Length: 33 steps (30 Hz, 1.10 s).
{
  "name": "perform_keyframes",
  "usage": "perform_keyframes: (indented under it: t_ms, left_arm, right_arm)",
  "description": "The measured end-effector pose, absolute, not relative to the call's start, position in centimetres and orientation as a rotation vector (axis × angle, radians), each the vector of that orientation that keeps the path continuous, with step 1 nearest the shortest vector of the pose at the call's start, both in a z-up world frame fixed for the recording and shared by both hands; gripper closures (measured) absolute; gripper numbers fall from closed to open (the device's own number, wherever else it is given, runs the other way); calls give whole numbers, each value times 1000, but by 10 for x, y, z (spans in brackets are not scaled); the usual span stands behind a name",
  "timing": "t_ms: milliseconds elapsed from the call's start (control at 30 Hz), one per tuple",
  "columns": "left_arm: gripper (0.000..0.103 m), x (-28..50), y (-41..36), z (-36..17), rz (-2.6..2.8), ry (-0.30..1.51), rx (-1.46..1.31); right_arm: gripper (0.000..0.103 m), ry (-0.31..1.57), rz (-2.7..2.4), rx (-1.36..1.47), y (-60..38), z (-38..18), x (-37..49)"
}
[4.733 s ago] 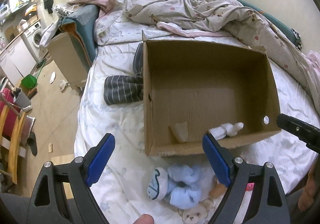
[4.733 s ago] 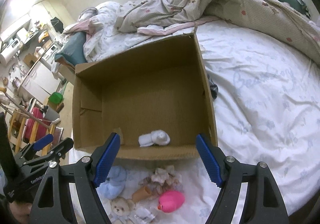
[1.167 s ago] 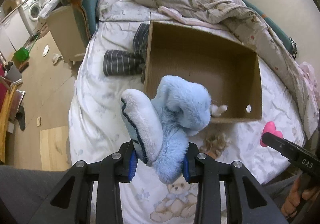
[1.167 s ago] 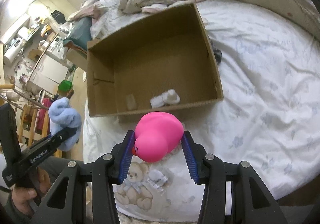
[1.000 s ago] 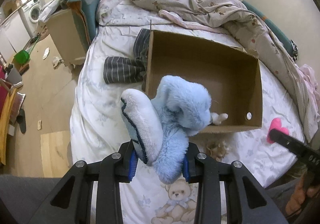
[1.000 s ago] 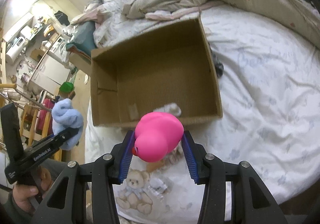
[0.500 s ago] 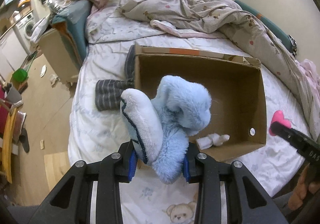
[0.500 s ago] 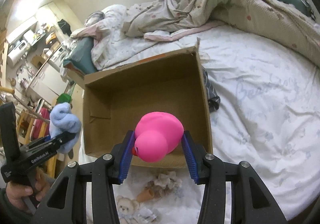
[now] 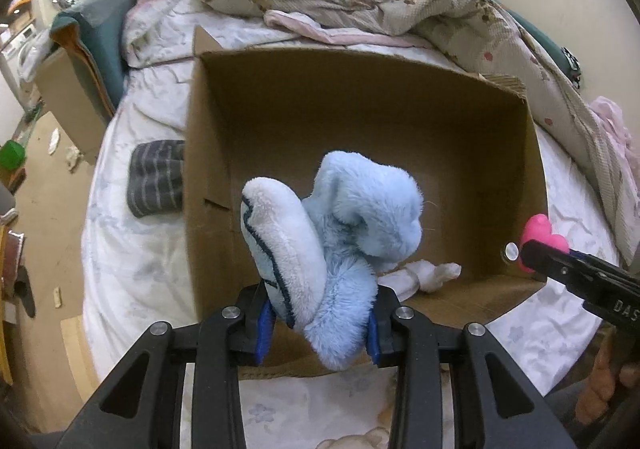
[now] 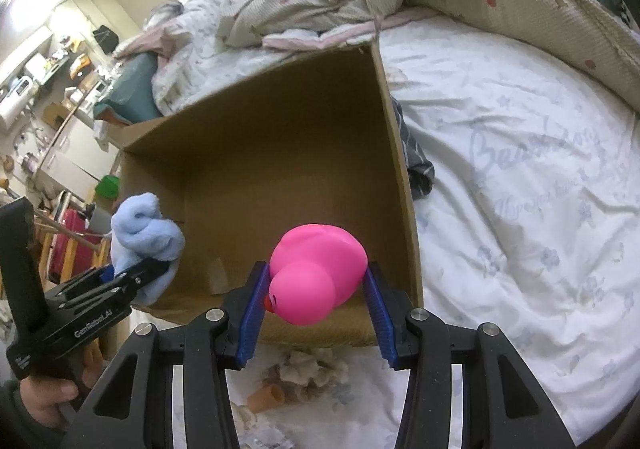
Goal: Organize soft objects
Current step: 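Carry the slipper and pink duck into the box and release both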
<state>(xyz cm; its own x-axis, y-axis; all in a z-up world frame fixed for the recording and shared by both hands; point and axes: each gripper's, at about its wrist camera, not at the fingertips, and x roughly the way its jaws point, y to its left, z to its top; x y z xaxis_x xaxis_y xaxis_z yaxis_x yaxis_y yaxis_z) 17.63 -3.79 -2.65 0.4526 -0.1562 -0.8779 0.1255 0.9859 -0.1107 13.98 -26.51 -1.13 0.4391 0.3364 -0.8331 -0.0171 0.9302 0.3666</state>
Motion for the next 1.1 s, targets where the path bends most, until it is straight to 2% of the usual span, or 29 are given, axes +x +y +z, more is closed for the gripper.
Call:
perform_keyframes:
  t_ms: [867,1100]
  left_arm:
    - [67,177,-43,-33,-175,1115,-38]
    - [58,177,-46,-34,-189,1132,-39]
  right_arm:
    - [53,1200,170,327,-260,-40,149]
    - [53,1210,176,322,-258,-41,150]
